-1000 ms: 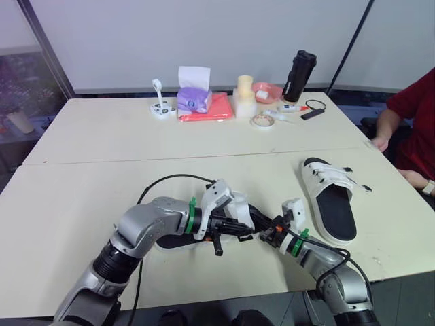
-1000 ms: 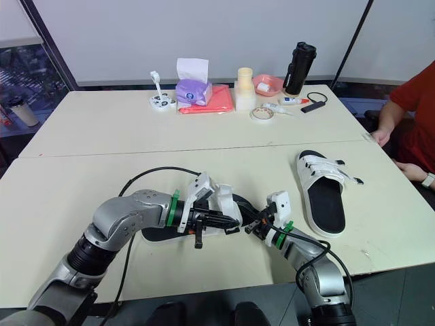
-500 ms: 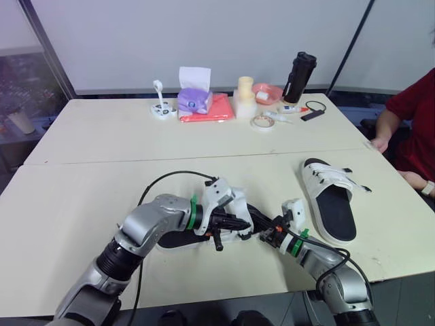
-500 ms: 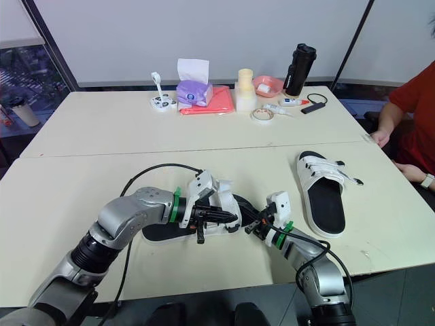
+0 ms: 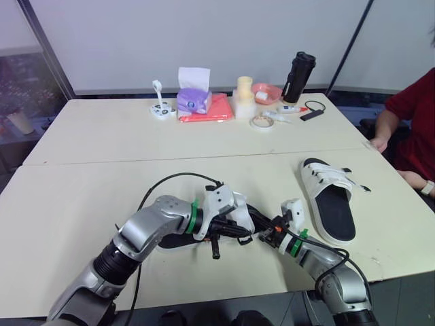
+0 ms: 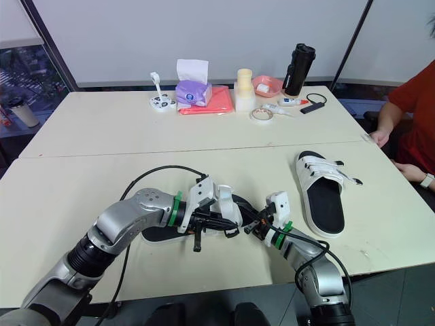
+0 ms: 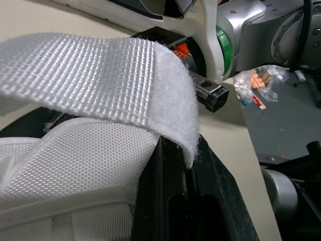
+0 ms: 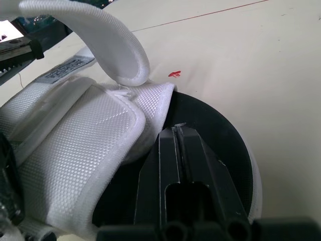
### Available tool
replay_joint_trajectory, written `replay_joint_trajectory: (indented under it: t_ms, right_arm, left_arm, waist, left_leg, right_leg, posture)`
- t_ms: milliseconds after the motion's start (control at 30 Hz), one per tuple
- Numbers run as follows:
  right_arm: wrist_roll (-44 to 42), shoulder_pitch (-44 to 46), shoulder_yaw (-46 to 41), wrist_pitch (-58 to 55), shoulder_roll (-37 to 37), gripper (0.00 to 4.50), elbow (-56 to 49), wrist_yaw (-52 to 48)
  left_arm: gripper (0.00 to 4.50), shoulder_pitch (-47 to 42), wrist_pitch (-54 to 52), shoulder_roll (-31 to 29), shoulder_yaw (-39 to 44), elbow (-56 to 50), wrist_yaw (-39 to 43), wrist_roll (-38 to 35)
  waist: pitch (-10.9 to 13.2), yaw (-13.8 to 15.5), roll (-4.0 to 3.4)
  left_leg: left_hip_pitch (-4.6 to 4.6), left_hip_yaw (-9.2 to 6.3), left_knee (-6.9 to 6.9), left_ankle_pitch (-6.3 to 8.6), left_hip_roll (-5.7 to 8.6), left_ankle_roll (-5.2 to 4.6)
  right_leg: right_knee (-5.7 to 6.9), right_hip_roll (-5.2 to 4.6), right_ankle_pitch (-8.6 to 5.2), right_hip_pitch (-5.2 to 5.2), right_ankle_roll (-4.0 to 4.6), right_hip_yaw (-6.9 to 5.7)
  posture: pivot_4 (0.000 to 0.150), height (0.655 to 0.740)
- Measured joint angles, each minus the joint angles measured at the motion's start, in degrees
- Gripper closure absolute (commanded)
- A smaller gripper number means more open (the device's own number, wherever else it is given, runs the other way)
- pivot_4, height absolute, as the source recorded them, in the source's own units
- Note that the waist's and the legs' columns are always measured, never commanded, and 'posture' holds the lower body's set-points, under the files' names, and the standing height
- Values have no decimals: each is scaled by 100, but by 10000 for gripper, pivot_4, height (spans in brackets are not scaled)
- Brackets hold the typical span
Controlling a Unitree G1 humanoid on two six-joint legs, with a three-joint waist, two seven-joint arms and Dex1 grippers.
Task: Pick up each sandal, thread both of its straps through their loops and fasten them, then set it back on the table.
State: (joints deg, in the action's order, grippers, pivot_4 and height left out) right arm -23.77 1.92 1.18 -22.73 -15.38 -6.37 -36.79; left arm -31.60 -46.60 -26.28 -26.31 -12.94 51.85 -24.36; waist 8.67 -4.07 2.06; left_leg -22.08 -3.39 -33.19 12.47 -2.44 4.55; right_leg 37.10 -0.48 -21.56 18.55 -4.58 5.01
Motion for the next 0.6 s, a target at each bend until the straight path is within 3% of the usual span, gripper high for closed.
replay_joint_trajectory:
  t_ms: [233,600]
  right_arm:
    - [0,2,0,0,-18,45000,0,-17]
    - [-22,-109,13,-93,-337,45000,-320,-125]
  left_arm:
    - [641,180,53,-114,11,-46,77,100]
    - [220,238,-1178,-296,1519,-884,-155,-1229]
  waist:
    - [0,1,0]
    - [21,56,-22]
  left_leg:
    - [-3,1,0,0,-3,0]
    - [-37,-2,1,1,12,2]
  right_leg:
    - [0,0,-1,2,1,0]
    - [-2,-8,-4,23,-9,-12]
  posture:
    - [1500,7400]
    - [1500,7400]
